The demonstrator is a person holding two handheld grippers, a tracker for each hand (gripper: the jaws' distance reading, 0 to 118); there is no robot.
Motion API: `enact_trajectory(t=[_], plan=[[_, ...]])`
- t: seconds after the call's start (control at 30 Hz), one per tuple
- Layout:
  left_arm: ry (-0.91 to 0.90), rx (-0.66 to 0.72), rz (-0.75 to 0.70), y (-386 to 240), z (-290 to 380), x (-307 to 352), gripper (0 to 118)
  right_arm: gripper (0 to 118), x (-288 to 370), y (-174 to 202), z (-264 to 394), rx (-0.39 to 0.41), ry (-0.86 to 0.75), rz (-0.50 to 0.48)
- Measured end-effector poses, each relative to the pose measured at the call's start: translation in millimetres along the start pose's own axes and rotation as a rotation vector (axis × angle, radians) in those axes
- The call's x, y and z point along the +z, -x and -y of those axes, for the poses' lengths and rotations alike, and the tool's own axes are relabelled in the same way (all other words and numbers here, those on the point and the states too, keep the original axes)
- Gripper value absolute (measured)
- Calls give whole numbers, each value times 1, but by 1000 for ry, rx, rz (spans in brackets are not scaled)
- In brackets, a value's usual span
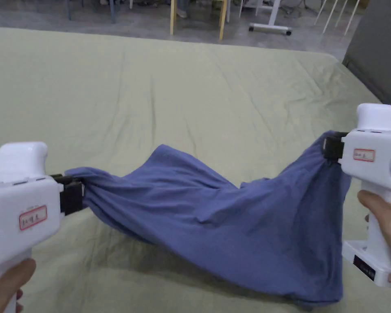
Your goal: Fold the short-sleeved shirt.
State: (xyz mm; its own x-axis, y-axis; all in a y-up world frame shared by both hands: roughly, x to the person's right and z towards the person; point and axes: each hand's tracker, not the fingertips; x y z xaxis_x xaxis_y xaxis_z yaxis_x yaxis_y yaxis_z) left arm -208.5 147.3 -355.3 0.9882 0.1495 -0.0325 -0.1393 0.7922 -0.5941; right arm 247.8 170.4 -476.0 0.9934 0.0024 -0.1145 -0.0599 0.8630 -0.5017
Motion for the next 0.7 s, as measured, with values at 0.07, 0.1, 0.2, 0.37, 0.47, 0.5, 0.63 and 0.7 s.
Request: enact_trajectory(t=[0.07, 0.1, 0.2, 0.37, 0.47, 0.5, 0.63, 0.7], plan=[[-83, -57, -14, -6, -32, 28, 1, 4, 48, -6, -20, -1, -109, 19], [-123, -75, -12, -10, -49, 45, 1, 4, 72, -9, -32, -10, -157, 14], [-267, -91, 10, -15, -99, 103, 0, 4, 137, -25, -70, -59, -293, -22], [-453, -184, -66, -29, -178, 206, 1, 4, 233, -33, -137, -52, -500, -70], [-528, -239, -134, -40, -217, 258, 0, 4, 282, -35, -175, -54, -593, -57], [-548, -245, -145, -42, -229, 272, 0, 4, 292, -33, -187, -45, -620, -48], [-550, -278, -218, -38, -273, 299, 0, 4, 325, -25, -234, -61, -647, -112], [-543, -271, -219, -31, -291, 304, 0, 4, 324, -25, -256, -75, -648, -165]])
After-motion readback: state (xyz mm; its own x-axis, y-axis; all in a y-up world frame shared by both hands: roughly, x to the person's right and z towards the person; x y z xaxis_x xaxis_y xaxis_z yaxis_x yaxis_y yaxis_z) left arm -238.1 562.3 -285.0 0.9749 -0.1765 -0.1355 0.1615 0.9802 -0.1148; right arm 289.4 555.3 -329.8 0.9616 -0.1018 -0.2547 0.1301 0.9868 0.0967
